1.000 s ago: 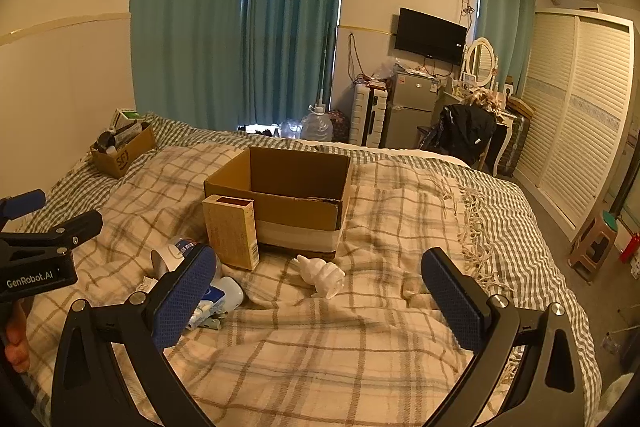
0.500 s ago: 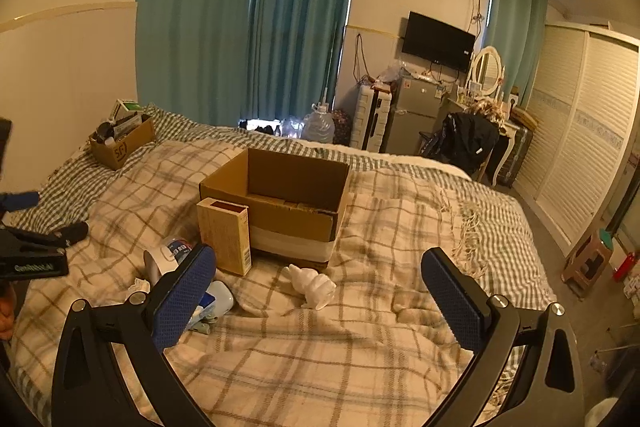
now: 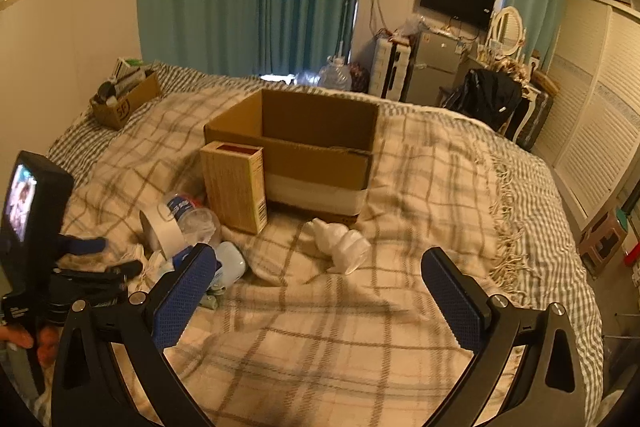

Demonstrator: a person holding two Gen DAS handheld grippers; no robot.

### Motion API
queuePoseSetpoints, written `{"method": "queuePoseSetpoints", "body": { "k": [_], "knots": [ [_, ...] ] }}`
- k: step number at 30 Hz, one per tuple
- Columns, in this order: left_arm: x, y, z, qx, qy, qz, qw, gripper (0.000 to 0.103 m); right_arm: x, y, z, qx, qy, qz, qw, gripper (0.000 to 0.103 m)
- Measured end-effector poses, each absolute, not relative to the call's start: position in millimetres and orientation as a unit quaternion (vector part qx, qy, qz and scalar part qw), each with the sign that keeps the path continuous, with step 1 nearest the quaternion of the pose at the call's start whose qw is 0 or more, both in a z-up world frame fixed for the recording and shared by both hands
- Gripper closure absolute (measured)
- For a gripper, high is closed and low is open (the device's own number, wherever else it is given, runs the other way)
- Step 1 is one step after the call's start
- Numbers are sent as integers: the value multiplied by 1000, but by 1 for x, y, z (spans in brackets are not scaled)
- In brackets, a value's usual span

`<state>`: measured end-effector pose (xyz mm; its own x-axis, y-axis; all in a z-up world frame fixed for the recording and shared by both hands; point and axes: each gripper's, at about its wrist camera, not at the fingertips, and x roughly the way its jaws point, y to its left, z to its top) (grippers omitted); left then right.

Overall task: Organize objects
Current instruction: 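Grasp the crumpled white tissue with the left tool, then grasp the blue Vinda tissue pack with the right tool while the left holds the tissue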

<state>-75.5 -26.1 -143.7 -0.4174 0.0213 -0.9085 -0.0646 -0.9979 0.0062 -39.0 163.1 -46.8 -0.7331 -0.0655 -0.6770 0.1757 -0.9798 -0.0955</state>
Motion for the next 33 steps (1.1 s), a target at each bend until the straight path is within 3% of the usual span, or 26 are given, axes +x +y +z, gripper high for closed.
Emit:
{"method": "queuePoseSetpoints", "body": {
  "k": [2,12,25,28,30,33],
  "knots": [
    [-72,-26,-139,-532,11,846,36,99,-39,156,-48,365,80,-925,73,0],
    [-54,-62,-63,-433,35,900,6,100,-51,87,-70,412,95,-897,127,1],
    [-52,-115,-98,-468,-1,883,-16,100,-99,33,-159,523,106,-838,114,1],
    [-53,-116,-102,-473,-4,881,-14,100,-97,25,-169,535,128,-827,121,11],
    [-53,-117,-103,-474,-5,880,-10,100,-96,22,-175,542,139,-819,123,26],
    [-49,-115,-101,-473,0,881,-7,100,-91,23,-172,533,142,-825,121,31]
  ]
}}
